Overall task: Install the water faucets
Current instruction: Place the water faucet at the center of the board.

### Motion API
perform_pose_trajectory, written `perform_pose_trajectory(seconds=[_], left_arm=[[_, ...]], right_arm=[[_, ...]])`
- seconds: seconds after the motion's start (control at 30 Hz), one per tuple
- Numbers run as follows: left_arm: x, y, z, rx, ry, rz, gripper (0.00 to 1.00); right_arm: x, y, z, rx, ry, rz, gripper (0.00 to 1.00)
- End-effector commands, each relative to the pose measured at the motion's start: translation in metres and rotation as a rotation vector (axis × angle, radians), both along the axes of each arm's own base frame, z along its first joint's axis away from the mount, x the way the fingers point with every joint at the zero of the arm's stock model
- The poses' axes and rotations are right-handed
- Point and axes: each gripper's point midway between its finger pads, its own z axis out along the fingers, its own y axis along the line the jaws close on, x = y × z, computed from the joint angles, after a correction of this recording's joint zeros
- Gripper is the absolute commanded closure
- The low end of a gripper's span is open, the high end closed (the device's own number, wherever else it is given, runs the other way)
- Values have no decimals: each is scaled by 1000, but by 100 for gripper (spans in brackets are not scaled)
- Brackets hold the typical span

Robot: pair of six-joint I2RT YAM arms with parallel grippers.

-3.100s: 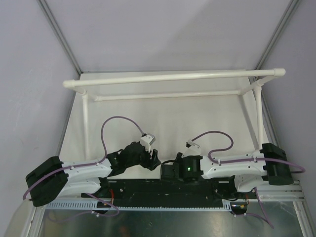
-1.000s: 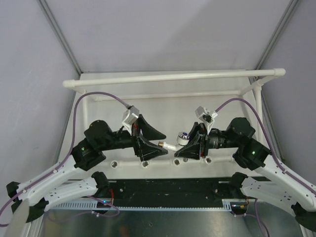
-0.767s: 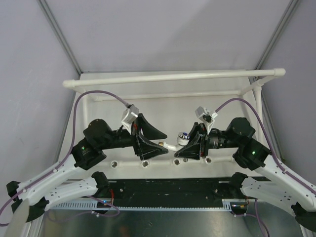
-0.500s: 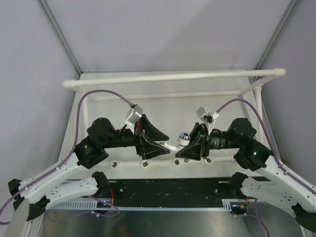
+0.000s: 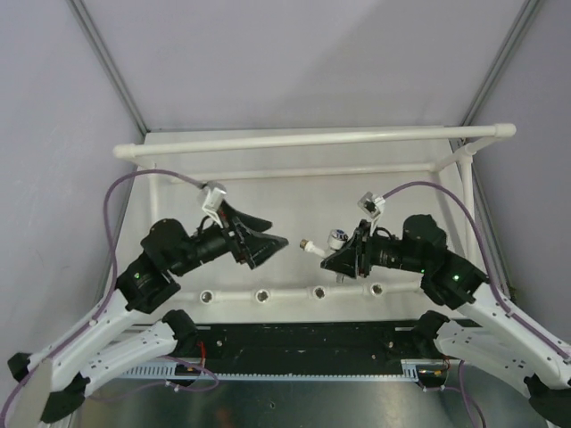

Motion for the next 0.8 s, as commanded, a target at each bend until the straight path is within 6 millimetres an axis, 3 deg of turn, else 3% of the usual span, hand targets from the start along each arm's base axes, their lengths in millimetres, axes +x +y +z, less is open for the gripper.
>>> perform_pose_trajectory(seconds=[0.0,0.13,0.33,0.37,0.4,0.47,0.5,0.53,0.67,0.77], left_arm=[[43,48,-35,13,132,333,11],[45,56,-52,41,174,373,12],[43,59,-60,41,191,382,13],[44,60,-59,42,190,385,14],[43,60,-60,47,191,387,14],[44,63,-63,59,197,402,14],[46,66,-63,64,199,421,14],[46,69,-65,71,203,438,13],[53,90,-67,89,217,551,11],[55,107,-55,94,215,622,10]], right_arm=[[49,-18,-107,-227,251,-308,100],[79,-15,-155,-308,290,-387,100],[126,1,-190,-331,321,-425,99],[130,3,-194,-340,329,-427,93],[134,2,-202,-366,348,-453,66],[142,-12,-219,-450,372,-542,31],[146,-21,-224,-489,367,-593,16],[149,-35,-228,-537,354,-659,8],[150,-78,-223,-671,280,-822,1],[143,-84,-203,-695,170,-834,1]])
